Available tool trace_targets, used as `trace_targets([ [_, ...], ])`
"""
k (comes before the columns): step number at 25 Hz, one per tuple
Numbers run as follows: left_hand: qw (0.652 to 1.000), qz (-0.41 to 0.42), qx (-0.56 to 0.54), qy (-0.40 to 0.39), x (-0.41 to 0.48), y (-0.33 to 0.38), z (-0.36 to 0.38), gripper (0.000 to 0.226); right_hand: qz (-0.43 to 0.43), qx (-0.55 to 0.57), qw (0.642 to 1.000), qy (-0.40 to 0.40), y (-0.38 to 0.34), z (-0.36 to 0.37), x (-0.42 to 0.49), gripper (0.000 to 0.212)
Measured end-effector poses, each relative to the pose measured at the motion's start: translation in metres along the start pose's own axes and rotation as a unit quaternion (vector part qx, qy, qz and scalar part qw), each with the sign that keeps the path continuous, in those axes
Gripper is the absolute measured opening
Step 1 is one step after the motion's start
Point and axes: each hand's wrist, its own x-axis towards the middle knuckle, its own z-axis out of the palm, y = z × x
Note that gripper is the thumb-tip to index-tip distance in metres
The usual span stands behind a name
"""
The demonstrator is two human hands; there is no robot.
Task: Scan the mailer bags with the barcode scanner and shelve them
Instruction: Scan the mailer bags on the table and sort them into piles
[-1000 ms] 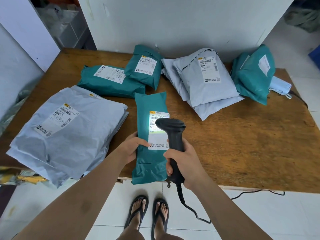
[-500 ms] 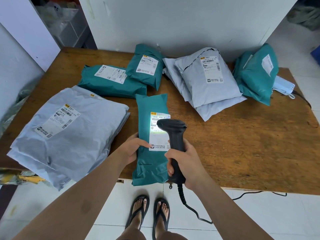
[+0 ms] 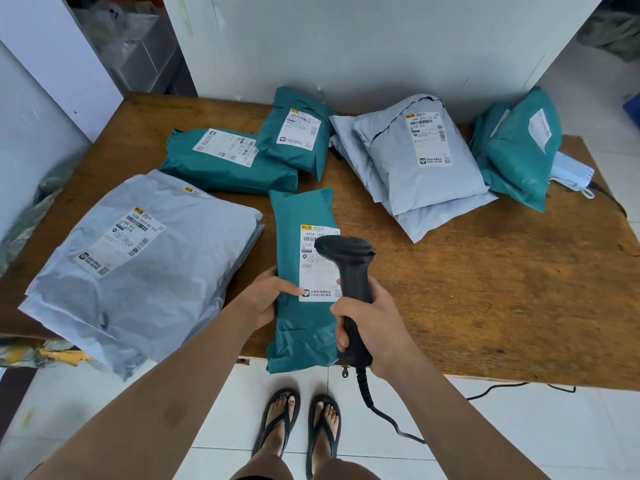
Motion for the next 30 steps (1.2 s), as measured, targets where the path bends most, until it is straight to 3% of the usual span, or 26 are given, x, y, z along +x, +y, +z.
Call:
trace_targets([
  [12,1.0,-0.003,0.016,0.009,-0.001,0.0,-0.003,0.046,-0.01,-0.003,1.0,0.013,0.002,0.008,-0.006,0.026],
  [21,0.993,0.014,0.115,0.017,0.023,0.01,0.024,0.058,-0.037,-0.005,0.999,0.036,-0.005,0.002,-0.003,0.026],
  [25,0.987,0.015,0.149,0.053,0.04,0.022,0.042,0.057,-0.037,0.001,0.998,0.059,-0.012,-0.008,0.002,0.023],
  [28,0.978,0.006,0.185,0.096,0.045,0.035,0.06,0.075,-0.031,-0.001,0.997,0.07,-0.017,-0.016,0.007,0.022],
  [30,0.978,-0.002,0.11,0.178,0.053,0.052,0.056,0.084,-0.024,0.004,0.997,0.077,-0.02,-0.02,0.013,0.023],
])
